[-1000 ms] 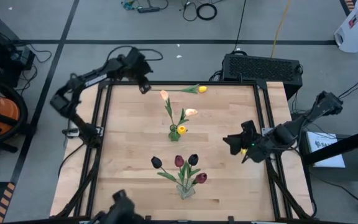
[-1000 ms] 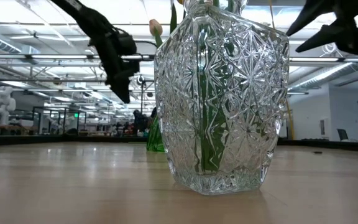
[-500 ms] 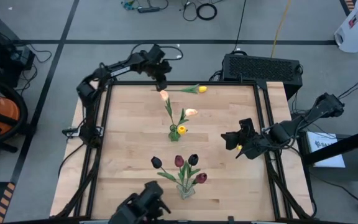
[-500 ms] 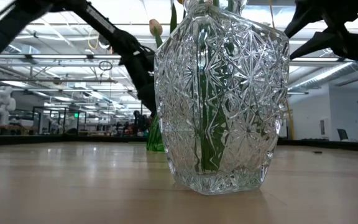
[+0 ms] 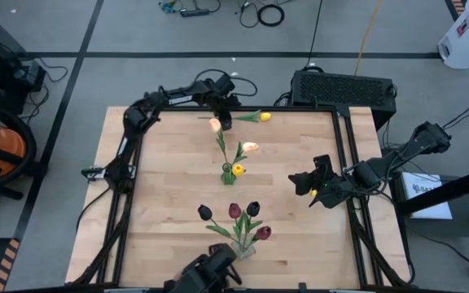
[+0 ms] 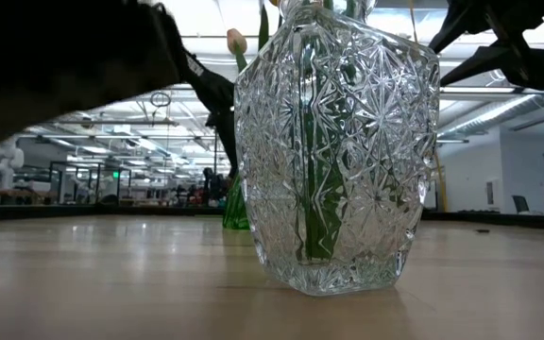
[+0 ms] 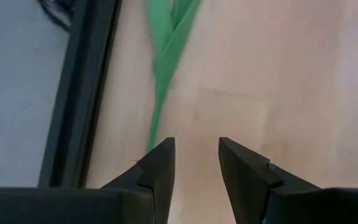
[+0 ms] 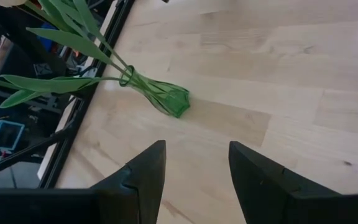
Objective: Sort flowers into vase by color
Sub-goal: Put the yellow flower into the green vase
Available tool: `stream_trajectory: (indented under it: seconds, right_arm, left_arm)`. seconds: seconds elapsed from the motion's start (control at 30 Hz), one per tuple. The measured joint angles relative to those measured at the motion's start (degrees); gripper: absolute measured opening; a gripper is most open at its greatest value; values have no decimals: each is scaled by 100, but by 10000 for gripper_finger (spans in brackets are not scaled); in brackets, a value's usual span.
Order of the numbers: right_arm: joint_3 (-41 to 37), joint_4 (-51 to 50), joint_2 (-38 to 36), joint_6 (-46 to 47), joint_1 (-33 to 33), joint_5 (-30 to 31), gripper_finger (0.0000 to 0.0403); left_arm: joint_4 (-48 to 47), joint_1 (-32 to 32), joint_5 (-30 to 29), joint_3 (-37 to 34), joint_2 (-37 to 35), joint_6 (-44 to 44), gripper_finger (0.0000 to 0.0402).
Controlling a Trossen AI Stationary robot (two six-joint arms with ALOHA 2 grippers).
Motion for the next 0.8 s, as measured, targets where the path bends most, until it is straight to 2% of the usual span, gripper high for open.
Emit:
stream_trajectory:
  seconds: [0.13, 0.37, 0.5, 0.6, 0.73, 0.8]
  right_arm:
    - [0, 62, 0, -10, 0, 2, 169]
    - [0, 78, 0, -11, 0, 3, 169]
    - [0, 99, 0, -12, 0, 27, 169]
    - [0, 98, 0, -12, 0, 39, 169]
    - [0, 99, 0, -12, 0, 39, 169]
    - [0, 99, 0, -12, 0, 39, 169]
  left_arm:
    - [26, 4, -402, 76, 170, -4, 132]
    - [-160, 92, -231, 117, 424, -7, 132]
    - [-324, 84, -482, 142, 475, -9, 125]
    - [-331, 85, -511, 141, 479, -170, 100]
    - [-367, 85, -544, 131, 487, -274, 26]
    - [-378, 85, -544, 128, 491, -301, 11]
